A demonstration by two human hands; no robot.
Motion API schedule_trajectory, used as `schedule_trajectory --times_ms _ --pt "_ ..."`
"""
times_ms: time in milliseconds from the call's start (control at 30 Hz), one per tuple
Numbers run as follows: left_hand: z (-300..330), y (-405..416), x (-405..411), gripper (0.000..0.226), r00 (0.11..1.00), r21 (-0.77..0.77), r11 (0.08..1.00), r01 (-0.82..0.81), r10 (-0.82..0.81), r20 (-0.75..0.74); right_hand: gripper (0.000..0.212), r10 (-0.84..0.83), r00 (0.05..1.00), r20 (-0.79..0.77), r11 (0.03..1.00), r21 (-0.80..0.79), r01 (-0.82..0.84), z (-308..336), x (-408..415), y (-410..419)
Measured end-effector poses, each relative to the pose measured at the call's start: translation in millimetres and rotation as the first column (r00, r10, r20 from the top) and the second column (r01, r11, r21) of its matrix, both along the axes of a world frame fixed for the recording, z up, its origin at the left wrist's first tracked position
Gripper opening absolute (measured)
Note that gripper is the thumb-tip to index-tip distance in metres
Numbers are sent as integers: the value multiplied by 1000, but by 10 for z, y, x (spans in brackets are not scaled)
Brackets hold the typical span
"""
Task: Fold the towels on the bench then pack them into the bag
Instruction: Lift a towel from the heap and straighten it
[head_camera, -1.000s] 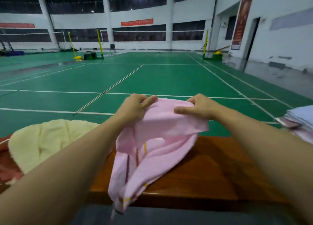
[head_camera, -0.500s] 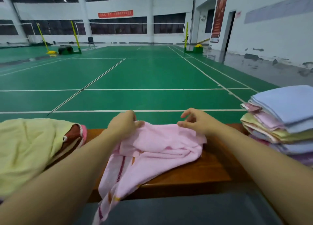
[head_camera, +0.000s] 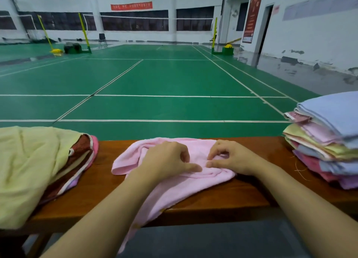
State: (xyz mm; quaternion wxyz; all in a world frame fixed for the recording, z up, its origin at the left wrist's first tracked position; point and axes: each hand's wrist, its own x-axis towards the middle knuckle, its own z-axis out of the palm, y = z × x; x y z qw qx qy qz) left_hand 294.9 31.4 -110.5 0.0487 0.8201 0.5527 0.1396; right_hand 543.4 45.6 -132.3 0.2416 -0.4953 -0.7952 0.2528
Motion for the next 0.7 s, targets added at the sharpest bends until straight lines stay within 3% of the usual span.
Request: schedule_trajectory --times_ms 133,233,367,467,600,633,700 --pt "68 7 -13 27 998 -37 997 64 -64 -14 14 -80 989 -125 993 73 89 -7 -8 -42" --pt "102 53 -28 30 979 -107 992 65 -42 199 37 -125 971 -202 984 97 146 62 -69 -87" --pt "174 85 -41 40 904 -244 966 81 32 426 41 -135 954 -268 977 124 173 156 -186 -107" --pt "191 94 -92 43 678 -462 855 237 195 709 35 -136 946 -294 982 83 167 184 -220 -94" --pt "276 49 -88 38 390 -567 735 372 431 814 41 -138 958 -251 982 92 166 221 -234 -90" --pt "281 50 -94 34 350 -581 721 377 470 810 44 -137 959 -248 981 97 165 229 -234 -89" --pt "243 78 -151 30 373 -580 747 324 462 804 41 -144 954 -262 979 106 176 230 -210 -75"
